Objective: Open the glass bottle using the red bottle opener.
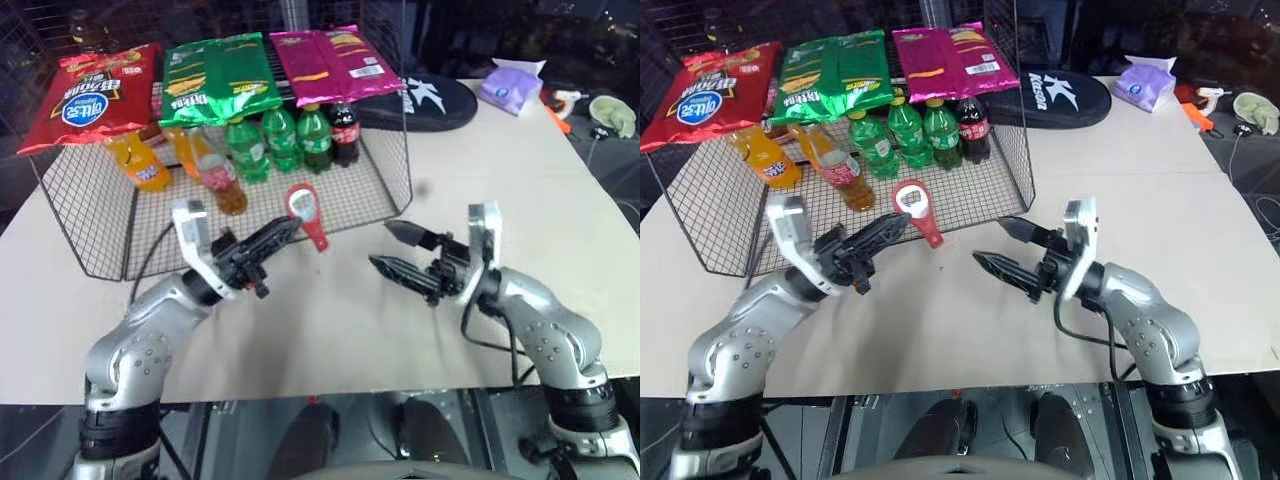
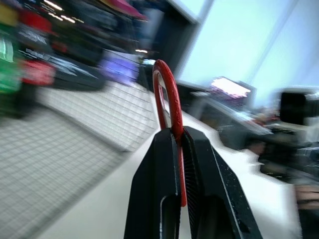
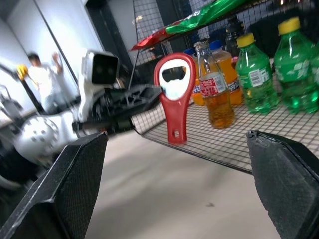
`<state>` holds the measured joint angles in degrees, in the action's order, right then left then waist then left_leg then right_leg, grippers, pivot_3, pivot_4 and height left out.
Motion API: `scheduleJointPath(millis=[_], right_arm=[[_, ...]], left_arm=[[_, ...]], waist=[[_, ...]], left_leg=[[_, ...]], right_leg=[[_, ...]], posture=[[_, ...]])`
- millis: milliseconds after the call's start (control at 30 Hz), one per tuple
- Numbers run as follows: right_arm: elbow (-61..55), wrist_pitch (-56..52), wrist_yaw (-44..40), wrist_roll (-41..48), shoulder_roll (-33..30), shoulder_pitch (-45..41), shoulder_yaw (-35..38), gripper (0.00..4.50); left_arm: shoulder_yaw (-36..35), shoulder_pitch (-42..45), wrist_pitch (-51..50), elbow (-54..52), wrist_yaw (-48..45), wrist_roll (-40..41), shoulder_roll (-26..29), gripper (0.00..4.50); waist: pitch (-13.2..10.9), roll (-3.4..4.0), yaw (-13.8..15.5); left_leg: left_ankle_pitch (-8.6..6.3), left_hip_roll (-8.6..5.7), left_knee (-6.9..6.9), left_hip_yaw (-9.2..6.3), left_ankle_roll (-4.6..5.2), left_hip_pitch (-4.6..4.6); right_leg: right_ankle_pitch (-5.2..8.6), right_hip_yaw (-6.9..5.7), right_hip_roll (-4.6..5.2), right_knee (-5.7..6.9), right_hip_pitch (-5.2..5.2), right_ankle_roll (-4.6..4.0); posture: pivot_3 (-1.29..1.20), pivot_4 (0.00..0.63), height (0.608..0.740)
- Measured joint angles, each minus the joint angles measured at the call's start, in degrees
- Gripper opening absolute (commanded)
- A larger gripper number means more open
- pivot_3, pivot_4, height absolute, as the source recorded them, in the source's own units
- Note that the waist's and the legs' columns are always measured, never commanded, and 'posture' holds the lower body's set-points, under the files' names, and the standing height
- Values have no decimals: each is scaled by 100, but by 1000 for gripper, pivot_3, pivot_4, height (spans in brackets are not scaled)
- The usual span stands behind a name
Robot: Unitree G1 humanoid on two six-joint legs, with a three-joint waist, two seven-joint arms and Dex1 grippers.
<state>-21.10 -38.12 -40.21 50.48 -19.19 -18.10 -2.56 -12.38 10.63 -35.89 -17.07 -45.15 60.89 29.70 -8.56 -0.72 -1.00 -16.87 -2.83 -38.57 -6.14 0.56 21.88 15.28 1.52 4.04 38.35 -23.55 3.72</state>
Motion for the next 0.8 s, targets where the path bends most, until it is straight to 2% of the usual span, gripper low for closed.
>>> scheduleJointPath(millis=[133,267,600,633,700,800], right_arm=[[117,-895,379,357,-53,-226,-77,4500],[189,-1525,531,775,182,-390,-215,4500],[303,-2050,688,1157,403,-570,-174,4500],[305,-2060,688,1182,385,-570,-145,4100],[318,-2071,689,1218,381,-570,-112,3706],[327,-2130,686,1277,364,-570,-89,2283]], left_arm=[[145,380,-382,345,-320,273,-71,129],[328,799,-584,615,-557,351,-268,129],[398,824,-762,766,-867,228,-284,129],[395,824,-766,768,-888,222,-280,0],[396,824,-770,773,-908,209,-280,0],[396,824,-788,819,-952,134,-274,0]], waist=[[-1,0,4],[0,1,-13],[-1,1,-121],[-1,1,-121],[-1,1,-122],[-1,1,-123]], left_leg=[[0,-2,1,-1,0,4],[0,-2,-1,2,1,3],[0,-2,0,2,1,3],[0,-2,0,2,1,3],[0,-2,0,2,1,3],[0,-1,0,2,1,3]], right_leg=[[0,-2,0,-4,-2,0],[0,1,1,-3,-2,0],[0,3,1,-1,-4,0],[0,2,1,-1,-4,0],[0,3,1,-1,-3,0],[0,3,0,-1,-4,0]], posture=[[0,150,740],[0,150,740],[0,150,740],[0,150,740],[0,150,740],[0,150,740]])
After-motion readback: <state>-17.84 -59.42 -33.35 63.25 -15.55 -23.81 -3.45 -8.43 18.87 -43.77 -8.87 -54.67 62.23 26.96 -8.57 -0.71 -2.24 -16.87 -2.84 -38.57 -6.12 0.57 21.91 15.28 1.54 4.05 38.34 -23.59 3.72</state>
